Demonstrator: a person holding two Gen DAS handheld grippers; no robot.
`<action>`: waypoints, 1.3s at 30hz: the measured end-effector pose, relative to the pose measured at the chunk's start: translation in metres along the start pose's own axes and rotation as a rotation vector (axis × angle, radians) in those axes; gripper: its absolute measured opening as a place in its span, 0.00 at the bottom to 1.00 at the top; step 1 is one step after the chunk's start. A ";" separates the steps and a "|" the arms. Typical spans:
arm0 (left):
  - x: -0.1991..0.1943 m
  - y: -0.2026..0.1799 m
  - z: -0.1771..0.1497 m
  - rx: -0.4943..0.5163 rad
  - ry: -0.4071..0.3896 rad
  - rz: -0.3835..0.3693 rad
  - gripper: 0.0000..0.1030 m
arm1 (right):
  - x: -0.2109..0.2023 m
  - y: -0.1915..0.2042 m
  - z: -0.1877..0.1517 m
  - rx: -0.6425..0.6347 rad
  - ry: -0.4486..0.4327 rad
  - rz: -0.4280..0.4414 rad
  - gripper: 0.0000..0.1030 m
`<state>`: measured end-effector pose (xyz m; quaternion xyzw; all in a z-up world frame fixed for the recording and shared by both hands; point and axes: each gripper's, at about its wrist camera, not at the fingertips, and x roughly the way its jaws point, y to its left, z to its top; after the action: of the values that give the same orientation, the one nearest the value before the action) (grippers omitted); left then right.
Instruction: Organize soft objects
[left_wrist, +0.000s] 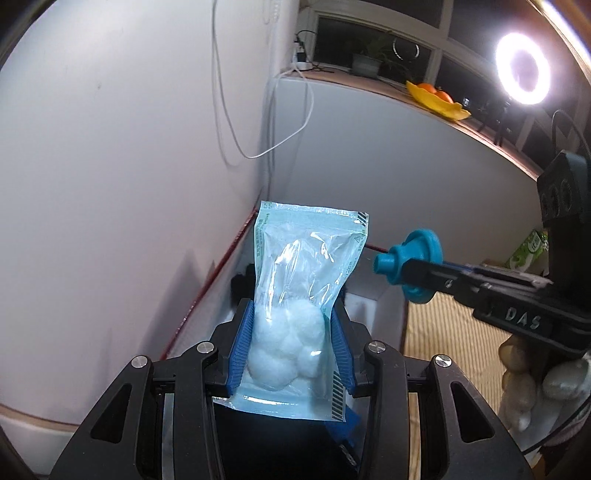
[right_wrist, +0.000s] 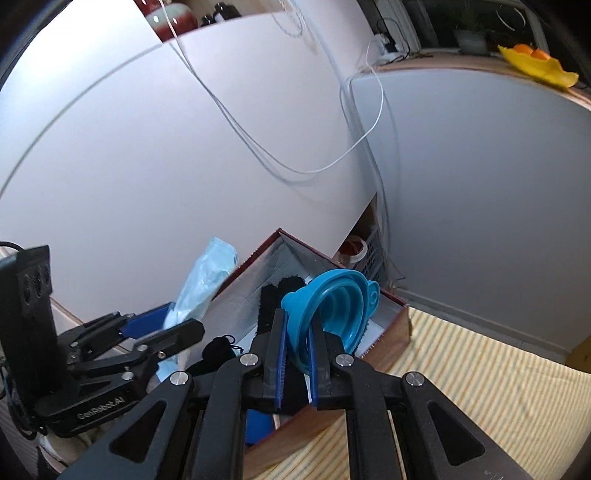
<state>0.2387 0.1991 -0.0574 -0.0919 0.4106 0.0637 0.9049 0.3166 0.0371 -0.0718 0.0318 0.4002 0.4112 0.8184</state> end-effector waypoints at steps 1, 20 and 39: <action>0.002 0.002 0.001 -0.004 0.003 0.002 0.38 | 0.004 -0.001 0.000 0.000 0.009 0.000 0.09; 0.008 0.012 -0.003 -0.028 0.004 0.019 0.62 | 0.002 -0.009 -0.008 0.008 0.023 -0.024 0.41; -0.073 -0.014 -0.052 0.014 -0.150 0.029 0.71 | -0.061 0.021 -0.068 -0.156 -0.043 -0.121 0.62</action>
<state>0.1553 0.1713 -0.0340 -0.0746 0.3432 0.0808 0.9328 0.2361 -0.0108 -0.0711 -0.0475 0.3502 0.3904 0.8501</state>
